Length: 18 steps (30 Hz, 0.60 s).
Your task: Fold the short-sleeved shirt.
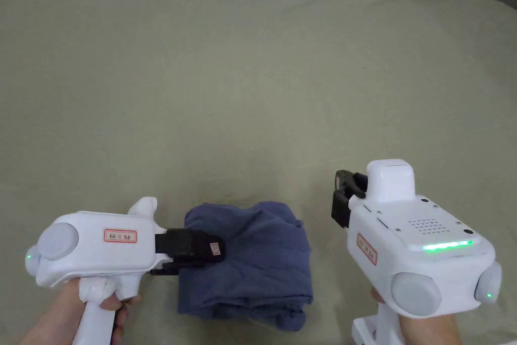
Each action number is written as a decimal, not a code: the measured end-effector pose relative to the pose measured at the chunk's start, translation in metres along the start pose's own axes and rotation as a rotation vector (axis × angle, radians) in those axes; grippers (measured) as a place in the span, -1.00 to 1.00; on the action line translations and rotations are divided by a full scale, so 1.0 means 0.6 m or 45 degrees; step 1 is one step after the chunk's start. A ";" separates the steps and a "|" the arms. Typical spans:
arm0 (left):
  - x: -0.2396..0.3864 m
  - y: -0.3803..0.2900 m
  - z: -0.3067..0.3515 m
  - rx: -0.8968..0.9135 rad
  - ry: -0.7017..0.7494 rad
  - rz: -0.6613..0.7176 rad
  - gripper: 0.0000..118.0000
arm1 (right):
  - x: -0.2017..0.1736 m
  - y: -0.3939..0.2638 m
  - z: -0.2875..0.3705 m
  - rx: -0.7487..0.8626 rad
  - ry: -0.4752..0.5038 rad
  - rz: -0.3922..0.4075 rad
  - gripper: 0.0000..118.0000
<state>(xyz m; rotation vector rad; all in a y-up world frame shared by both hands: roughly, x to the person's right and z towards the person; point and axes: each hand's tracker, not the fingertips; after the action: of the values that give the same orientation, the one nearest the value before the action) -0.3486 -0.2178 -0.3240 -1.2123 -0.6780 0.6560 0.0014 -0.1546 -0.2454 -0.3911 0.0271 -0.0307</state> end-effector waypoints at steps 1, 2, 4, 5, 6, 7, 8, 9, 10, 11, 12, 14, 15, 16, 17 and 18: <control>0.002 0.000 0.006 -0.002 0.004 -0.007 -0.49 | 0.003 0.003 -0.002 0.041 -0.052 0.003 -1.00; 0.010 0.003 0.010 -0.001 0.011 -0.016 -0.49 | 0.001 0.008 0.002 0.082 -0.083 0.036 -1.00; 0.011 0.006 0.029 -0.005 0.032 -0.006 -0.49 | -0.009 0.015 0.003 0.111 -0.110 0.077 -1.00; 0.007 0.007 0.042 0.001 0.042 -0.010 -0.49 | -0.014 0.020 0.001 0.123 -0.109 0.063 -1.00; -0.001 0.010 0.059 0.007 0.045 -0.014 -0.49 | -0.025 0.024 -0.001 0.131 -0.123 0.069 -1.00; -0.005 0.012 0.070 0.009 0.053 -0.015 -0.49 | -0.033 0.025 -0.002 0.139 -0.121 0.067 -1.00; -0.012 0.013 0.087 0.018 0.065 -0.007 -0.49 | -0.043 0.029 -0.005 0.146 -0.109 0.062 -1.00; -0.021 0.016 0.106 0.023 0.082 -0.003 -0.49 | -0.055 0.033 -0.011 0.143 -0.083 0.055 -1.00; -0.030 0.033 0.109 0.031 0.091 0.001 -0.49 | -0.069 0.033 -0.015 0.148 -0.090 0.056 -1.00; -0.045 0.038 0.129 0.040 0.094 0.011 -0.49 | -0.085 0.035 -0.019 0.159 -0.067 0.056 -1.00; -0.057 0.042 0.149 0.050 0.097 0.024 -0.49 | -0.104 0.036 -0.024 0.167 -0.063 0.061 -1.00; -0.068 0.044 0.186 0.076 0.106 0.037 -0.49 | -0.142 0.038 -0.033 0.173 0.001 0.086 -1.00; -0.072 0.045 0.193 0.089 0.112 0.053 -0.49 | -0.166 0.039 -0.038 0.160 0.047 0.110 -1.00; -0.085 0.048 0.212 0.094 0.110 0.065 -0.49 | -0.186 0.039 -0.041 0.157 0.074 0.117 -1.00; -0.101 0.052 0.238 0.107 0.125 0.074 -0.49 | -0.214 0.038 -0.044 0.160 0.113 0.123 -1.00; -0.126 0.062 0.284 0.129 0.156 0.080 -0.49 | -0.241 0.038 -0.048 0.156 0.153 0.129 -1.00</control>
<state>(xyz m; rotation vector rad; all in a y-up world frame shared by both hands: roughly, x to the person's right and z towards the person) -0.5306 -0.1638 -0.3331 -1.1738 -0.5003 0.6550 -0.1436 -0.1394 -0.2774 -0.2649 0.1628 0.0439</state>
